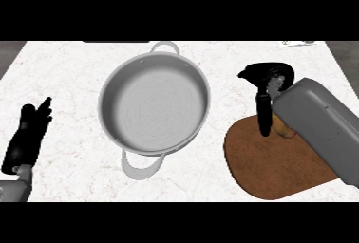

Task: Pick the pear from the cutting board and place it in the pot

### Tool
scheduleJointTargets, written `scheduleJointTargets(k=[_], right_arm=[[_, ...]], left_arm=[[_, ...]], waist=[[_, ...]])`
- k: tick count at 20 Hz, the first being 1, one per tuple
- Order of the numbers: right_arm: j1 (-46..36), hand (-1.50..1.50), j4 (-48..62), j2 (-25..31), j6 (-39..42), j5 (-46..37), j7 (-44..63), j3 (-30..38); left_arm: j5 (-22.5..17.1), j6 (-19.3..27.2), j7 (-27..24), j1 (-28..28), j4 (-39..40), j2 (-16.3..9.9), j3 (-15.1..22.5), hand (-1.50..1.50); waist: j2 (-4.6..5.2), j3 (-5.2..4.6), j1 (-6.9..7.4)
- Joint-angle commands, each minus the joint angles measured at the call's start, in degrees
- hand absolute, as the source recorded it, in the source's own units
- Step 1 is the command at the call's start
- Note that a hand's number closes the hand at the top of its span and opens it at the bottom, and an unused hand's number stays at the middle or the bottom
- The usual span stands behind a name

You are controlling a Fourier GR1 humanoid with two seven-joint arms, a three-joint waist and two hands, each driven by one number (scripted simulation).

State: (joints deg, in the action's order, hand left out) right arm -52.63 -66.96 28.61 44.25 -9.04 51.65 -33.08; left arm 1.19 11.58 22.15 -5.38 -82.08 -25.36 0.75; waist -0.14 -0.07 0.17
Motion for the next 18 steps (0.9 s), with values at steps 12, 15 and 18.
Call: scheduleJointTargets(k=[12,15,18], right_arm=[[4.39,-1.50,6.25,-1.52,2.51,-10.89,-1.39,1.33],[6.39,-1.50,7.57,-3.11,0.95,-15.02,-4.37,1.94],[8.70,-1.50,6.15,-3.63,-0.27,-18.67,-6.69,2.18]], left_arm=[[3.09,-0.41,-5.48,0.39,4.66,4.28,-0.64,0.00],[0.34,-4.69,-2.37,0.81,1.98,0.54,-4.44,0.00],[1.88,-3.83,0.27,-3.66,2.90,1.89,-4.16,0.00]], waist=[[0.31,0.05,0.17],[0.25,0.08,0.40],[0.24,0.08,0.07]])
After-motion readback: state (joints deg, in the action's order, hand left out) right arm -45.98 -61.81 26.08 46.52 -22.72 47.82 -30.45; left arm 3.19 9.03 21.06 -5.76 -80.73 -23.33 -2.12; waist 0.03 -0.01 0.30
